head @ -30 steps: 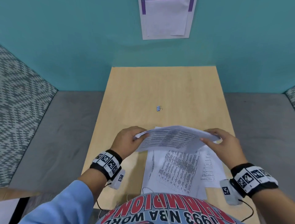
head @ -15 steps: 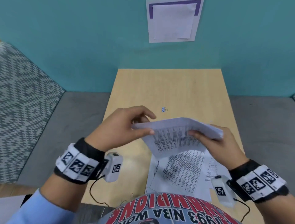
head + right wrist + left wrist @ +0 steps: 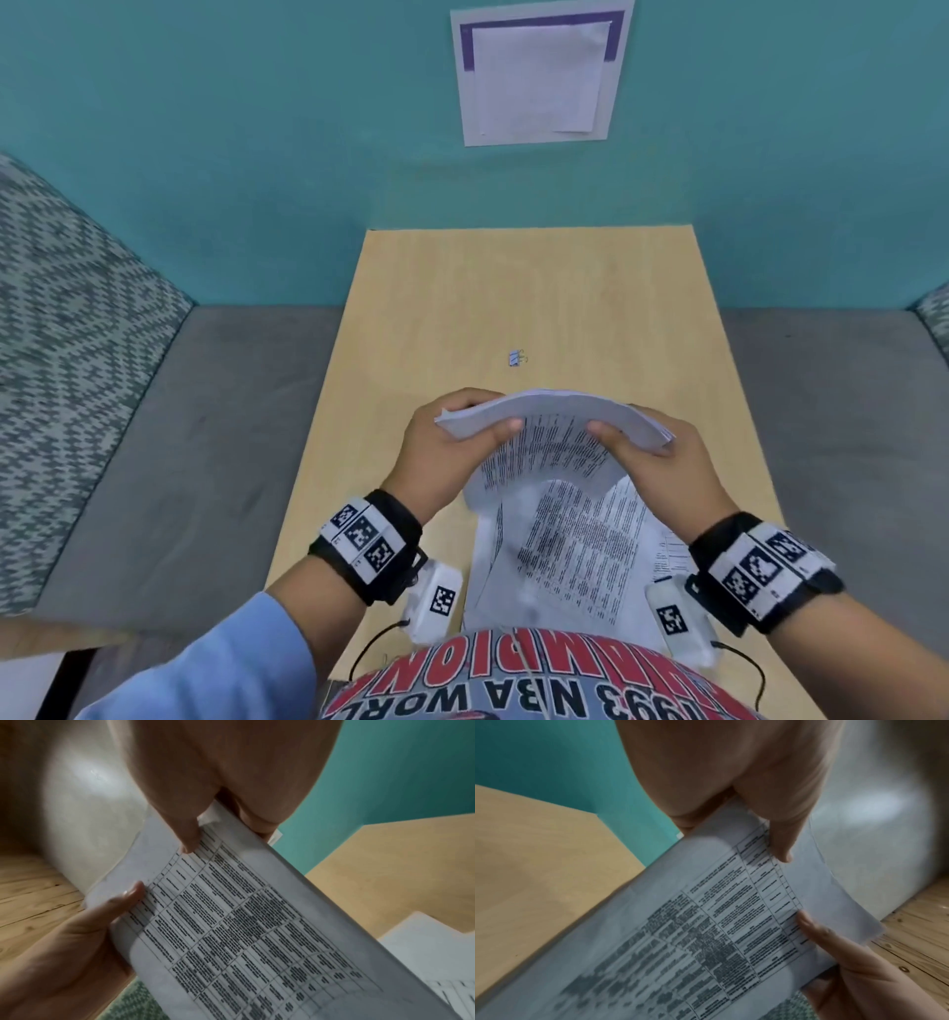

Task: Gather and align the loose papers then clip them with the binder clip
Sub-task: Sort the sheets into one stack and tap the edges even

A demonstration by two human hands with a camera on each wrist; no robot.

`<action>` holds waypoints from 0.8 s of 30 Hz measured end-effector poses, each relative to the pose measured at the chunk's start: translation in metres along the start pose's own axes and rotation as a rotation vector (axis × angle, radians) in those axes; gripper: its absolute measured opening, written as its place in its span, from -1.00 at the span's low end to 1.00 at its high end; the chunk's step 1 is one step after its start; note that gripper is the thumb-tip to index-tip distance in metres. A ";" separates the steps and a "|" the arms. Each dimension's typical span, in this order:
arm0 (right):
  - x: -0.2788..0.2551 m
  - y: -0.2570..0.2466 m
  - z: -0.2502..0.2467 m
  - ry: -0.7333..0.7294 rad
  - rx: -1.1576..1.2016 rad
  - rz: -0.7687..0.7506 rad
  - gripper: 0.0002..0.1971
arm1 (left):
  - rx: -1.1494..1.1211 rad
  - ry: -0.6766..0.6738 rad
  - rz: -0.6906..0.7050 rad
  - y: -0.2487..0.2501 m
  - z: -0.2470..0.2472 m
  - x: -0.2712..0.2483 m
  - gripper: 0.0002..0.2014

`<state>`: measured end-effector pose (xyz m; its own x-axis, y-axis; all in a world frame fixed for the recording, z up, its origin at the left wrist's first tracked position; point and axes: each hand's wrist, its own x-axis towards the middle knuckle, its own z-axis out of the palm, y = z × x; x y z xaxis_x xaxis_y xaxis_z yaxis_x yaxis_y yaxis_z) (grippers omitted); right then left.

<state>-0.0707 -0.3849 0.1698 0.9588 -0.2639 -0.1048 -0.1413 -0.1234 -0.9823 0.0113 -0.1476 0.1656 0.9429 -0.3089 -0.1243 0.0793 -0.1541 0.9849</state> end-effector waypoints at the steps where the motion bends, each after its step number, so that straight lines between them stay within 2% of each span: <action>1: 0.000 0.002 -0.001 0.012 -0.007 0.001 -0.89 | -0.012 0.001 -0.007 -0.002 0.000 0.001 -0.87; 3: -0.001 0.013 -0.001 0.001 -0.026 0.056 -0.89 | 0.016 -0.052 -0.058 -0.011 0.000 0.001 -0.80; 5: -0.002 0.028 0.003 -0.004 -0.058 0.180 -0.79 | 0.055 -0.122 -0.161 -0.029 0.001 0.000 -0.70; 7: 0.000 0.042 0.003 0.038 -0.060 0.227 -0.82 | 0.137 -0.162 -0.212 -0.047 0.003 -0.004 -0.67; 10: 0.009 0.045 0.002 0.083 -0.006 0.214 -0.70 | 0.220 -0.125 -0.262 -0.064 0.004 -0.002 -0.66; 12: 0.014 0.039 0.004 0.070 0.059 0.199 -0.81 | 0.203 -0.093 -0.275 -0.061 0.004 0.002 -0.74; 14: 0.020 0.040 0.004 0.057 0.120 0.200 -0.82 | 0.250 -0.081 -0.259 -0.058 -0.001 0.009 -0.82; 17: 0.023 0.067 -0.011 0.100 0.126 0.313 -0.82 | 0.339 -0.039 -0.234 -0.052 -0.023 0.018 -0.71; 19: 0.016 0.100 -0.029 0.087 -0.065 0.477 -0.83 | 0.398 0.014 -0.222 -0.050 -0.046 0.021 -0.60; 20: 0.011 0.120 -0.038 0.046 -0.205 0.581 -0.73 | 0.434 0.048 -0.211 -0.048 -0.059 0.022 -0.58; 22: -0.003 0.153 -0.048 -0.030 -0.461 0.755 -0.42 | 0.457 0.145 -0.209 -0.045 -0.086 0.021 -0.65; 24: -0.008 0.200 -0.051 -0.075 -0.651 0.817 -0.23 | 0.439 0.239 -0.249 -0.044 -0.111 0.015 -0.78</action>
<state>-0.1194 -0.4561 -0.0176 0.5216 -0.4419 -0.7298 -0.8369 -0.4313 -0.3370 0.0580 -0.0417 0.1335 0.9640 0.0000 -0.2660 0.2152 -0.5877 0.7799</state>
